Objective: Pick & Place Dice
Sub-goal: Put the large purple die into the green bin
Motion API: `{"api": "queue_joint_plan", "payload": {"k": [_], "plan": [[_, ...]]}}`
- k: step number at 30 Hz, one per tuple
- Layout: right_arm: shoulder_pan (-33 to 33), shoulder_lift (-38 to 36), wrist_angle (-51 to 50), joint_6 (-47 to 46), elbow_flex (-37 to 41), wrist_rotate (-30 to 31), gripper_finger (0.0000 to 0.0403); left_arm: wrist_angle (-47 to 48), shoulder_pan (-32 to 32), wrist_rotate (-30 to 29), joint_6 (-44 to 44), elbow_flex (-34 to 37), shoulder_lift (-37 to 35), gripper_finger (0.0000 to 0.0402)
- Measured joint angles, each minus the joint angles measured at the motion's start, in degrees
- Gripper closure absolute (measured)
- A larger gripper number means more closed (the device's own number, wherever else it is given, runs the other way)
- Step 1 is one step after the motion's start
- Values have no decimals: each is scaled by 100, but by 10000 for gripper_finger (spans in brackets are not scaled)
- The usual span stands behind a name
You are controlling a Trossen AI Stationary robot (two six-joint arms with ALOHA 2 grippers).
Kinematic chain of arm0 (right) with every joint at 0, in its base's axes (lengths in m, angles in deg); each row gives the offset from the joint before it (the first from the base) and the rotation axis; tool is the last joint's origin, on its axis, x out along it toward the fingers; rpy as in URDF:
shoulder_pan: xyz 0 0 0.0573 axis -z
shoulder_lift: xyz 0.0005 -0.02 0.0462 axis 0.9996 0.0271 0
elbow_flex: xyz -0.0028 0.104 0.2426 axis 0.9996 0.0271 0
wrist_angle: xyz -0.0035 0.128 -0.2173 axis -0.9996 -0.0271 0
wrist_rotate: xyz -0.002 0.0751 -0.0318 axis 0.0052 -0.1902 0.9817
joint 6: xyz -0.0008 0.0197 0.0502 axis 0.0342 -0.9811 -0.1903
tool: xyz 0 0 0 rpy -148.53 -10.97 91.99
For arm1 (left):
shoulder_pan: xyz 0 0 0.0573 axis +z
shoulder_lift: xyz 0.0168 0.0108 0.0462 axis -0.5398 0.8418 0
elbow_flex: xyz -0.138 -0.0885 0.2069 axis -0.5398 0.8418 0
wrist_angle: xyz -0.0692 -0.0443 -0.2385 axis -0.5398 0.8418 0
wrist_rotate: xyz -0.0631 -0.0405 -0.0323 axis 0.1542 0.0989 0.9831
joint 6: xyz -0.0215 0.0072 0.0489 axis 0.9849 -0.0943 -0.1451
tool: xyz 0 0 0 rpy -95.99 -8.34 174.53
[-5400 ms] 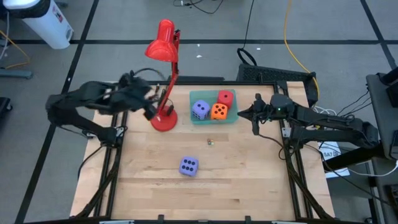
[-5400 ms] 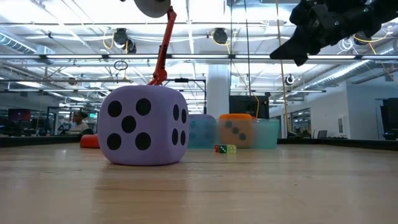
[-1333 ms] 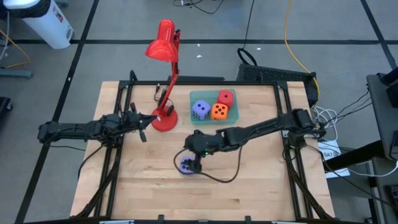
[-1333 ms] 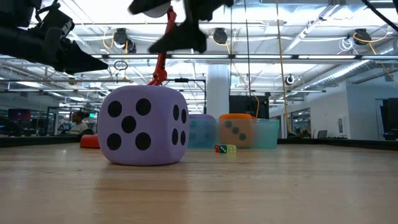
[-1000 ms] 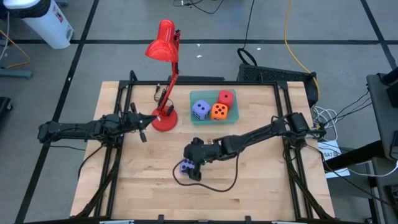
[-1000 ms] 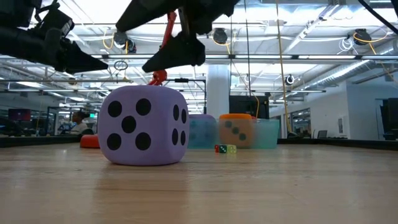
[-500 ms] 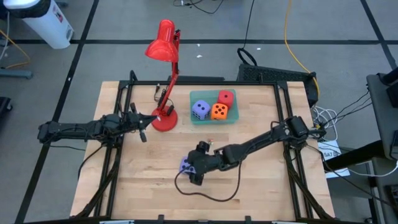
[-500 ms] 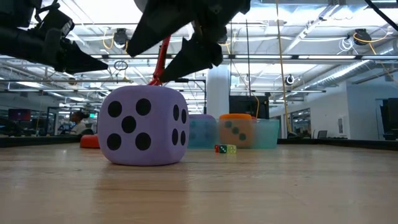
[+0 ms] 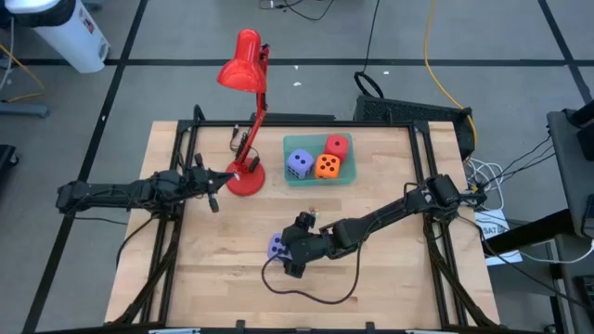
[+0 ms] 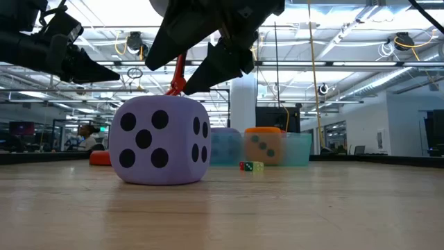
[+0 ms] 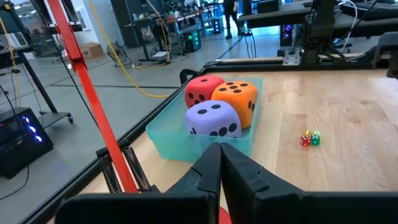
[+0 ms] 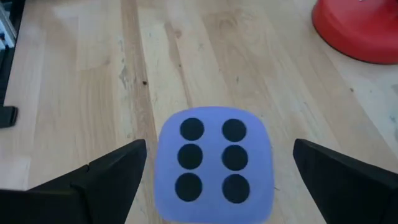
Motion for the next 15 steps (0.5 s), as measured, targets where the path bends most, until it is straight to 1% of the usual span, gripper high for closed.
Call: {"api": "queue_joint_plan", "payload": {"k": [5,8,10,12,15], "plan": [[-48,205,30,143,22,-16,4,0,0,-2,5,0,0,380],[-30,346,171,66,-19,60,5,-4,0,1,13,0,0,380],[-29,351,75,65,-11,148,5,1,0,0,16,0,0,380],[-10,348,125,68,-11,69,5,4,0,2,16,0,0,380],[1,354,54,96,-7,118,5,4,0,4,26,0,0,380]]}}
